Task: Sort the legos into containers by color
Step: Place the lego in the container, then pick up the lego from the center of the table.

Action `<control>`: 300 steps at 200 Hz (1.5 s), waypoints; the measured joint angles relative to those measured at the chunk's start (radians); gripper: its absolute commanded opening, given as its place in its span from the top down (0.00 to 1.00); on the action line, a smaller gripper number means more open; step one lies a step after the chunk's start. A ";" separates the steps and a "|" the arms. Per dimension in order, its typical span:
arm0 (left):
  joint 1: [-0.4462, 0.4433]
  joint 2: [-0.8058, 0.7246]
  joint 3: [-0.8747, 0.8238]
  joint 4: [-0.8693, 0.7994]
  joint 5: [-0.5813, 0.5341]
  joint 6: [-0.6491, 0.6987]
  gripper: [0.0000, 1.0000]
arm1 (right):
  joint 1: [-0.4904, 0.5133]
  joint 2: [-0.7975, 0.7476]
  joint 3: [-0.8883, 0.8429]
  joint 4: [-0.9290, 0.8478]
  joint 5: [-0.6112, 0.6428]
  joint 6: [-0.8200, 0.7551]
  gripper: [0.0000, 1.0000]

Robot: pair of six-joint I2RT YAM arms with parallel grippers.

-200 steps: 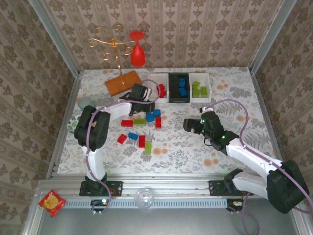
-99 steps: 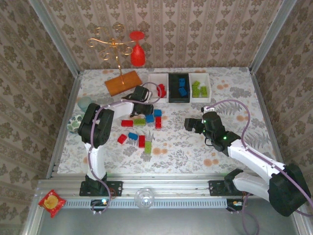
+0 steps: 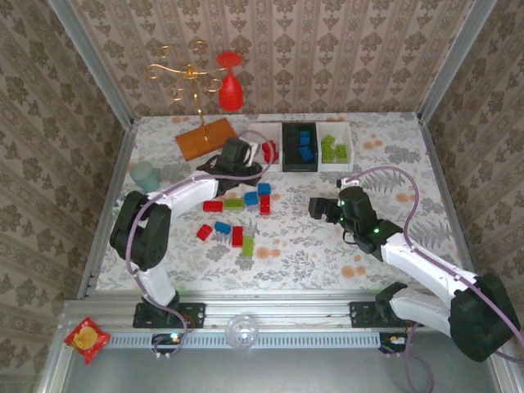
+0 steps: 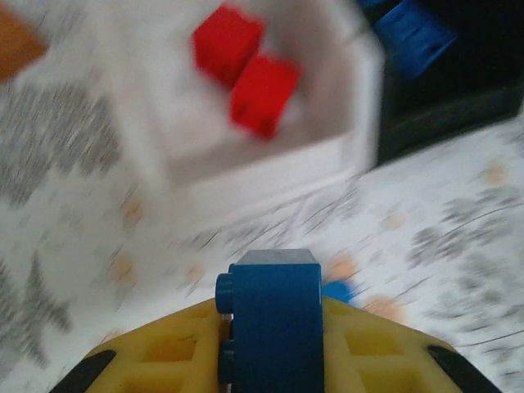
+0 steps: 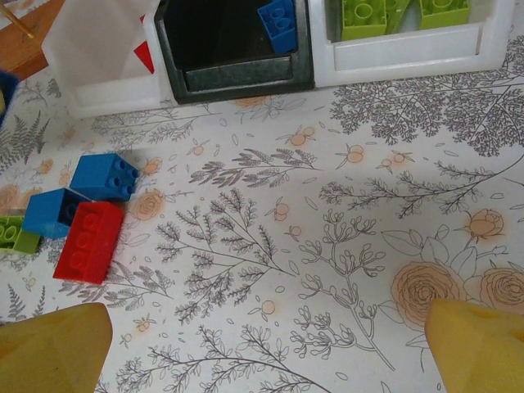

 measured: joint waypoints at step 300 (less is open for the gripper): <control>0.112 -0.259 -0.269 0.035 0.016 -0.031 0.35 | 0.291 0.556 0.345 0.027 0.054 0.041 0.17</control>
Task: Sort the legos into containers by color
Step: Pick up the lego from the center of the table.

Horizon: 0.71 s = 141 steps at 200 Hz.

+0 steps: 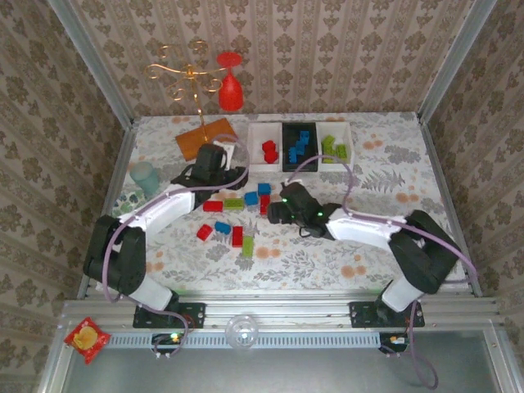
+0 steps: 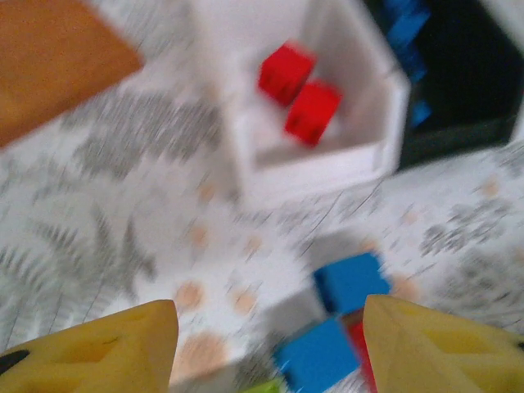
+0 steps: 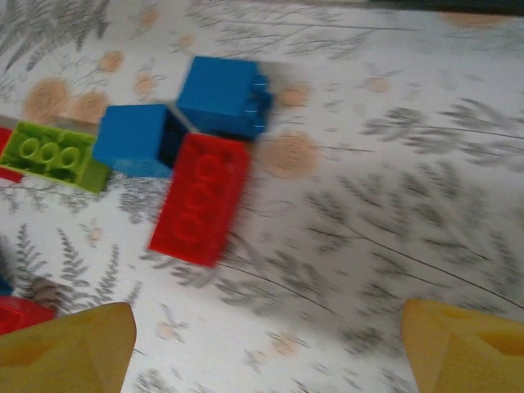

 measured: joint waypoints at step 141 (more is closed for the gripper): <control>0.112 -0.196 -0.246 0.028 0.029 -0.069 0.33 | 0.051 0.396 0.331 -0.125 0.130 0.013 0.60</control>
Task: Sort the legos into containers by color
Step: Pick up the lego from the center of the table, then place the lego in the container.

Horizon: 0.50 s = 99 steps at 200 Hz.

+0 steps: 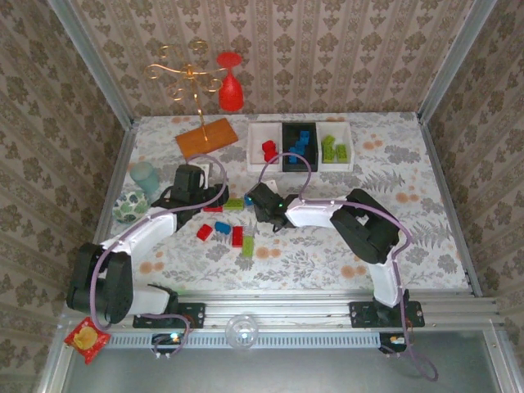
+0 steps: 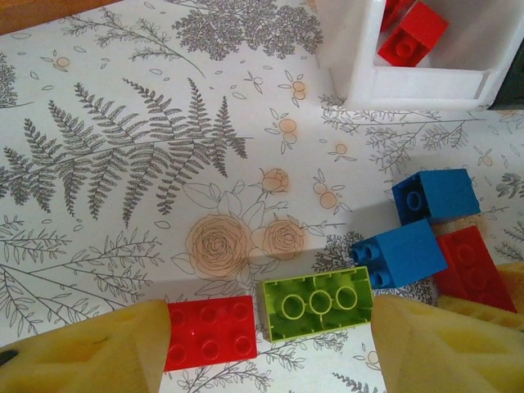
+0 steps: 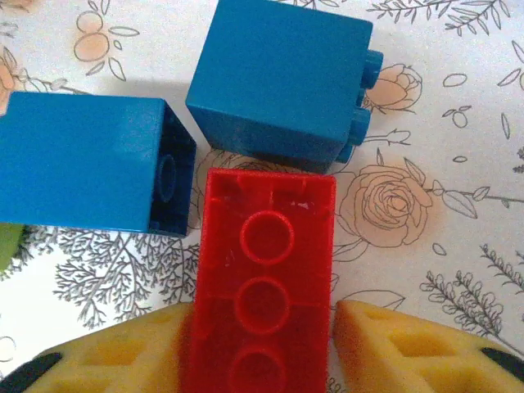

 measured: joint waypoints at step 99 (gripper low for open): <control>0.000 0.004 -0.001 0.036 0.024 -0.003 0.32 | -0.077 -0.203 -0.068 0.085 0.023 -0.106 0.67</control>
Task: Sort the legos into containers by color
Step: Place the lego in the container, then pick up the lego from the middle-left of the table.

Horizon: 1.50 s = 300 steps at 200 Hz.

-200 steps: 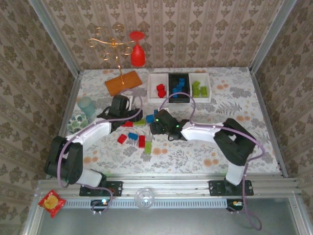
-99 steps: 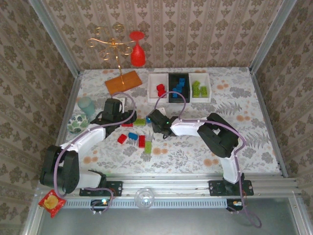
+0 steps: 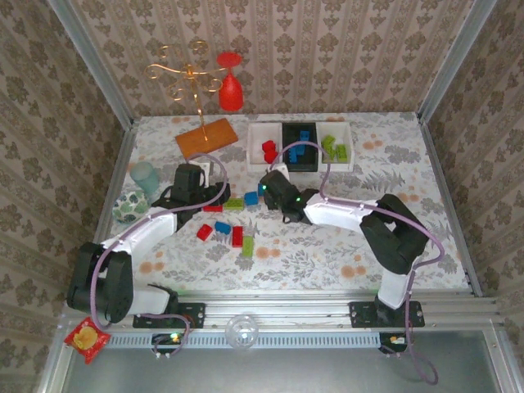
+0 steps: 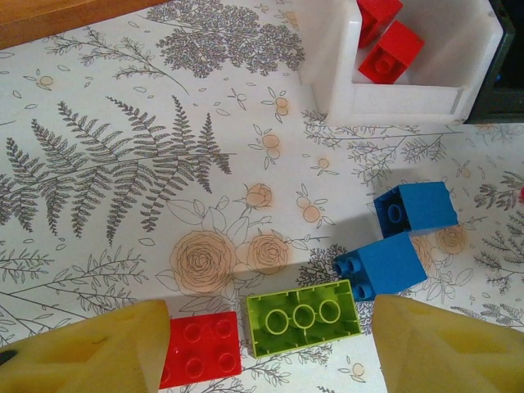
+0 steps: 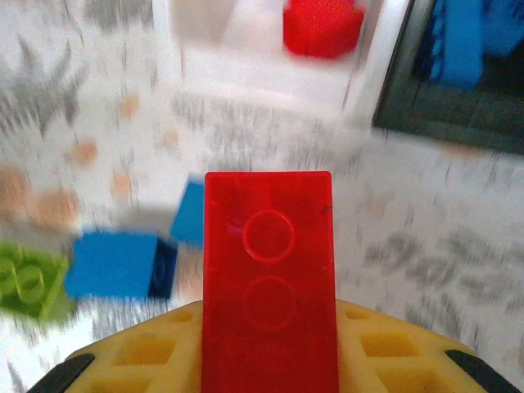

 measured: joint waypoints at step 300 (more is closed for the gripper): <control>-0.002 0.068 -0.053 -0.184 -0.064 0.040 0.10 | -0.217 -0.150 0.047 0.066 -0.348 -0.057 0.30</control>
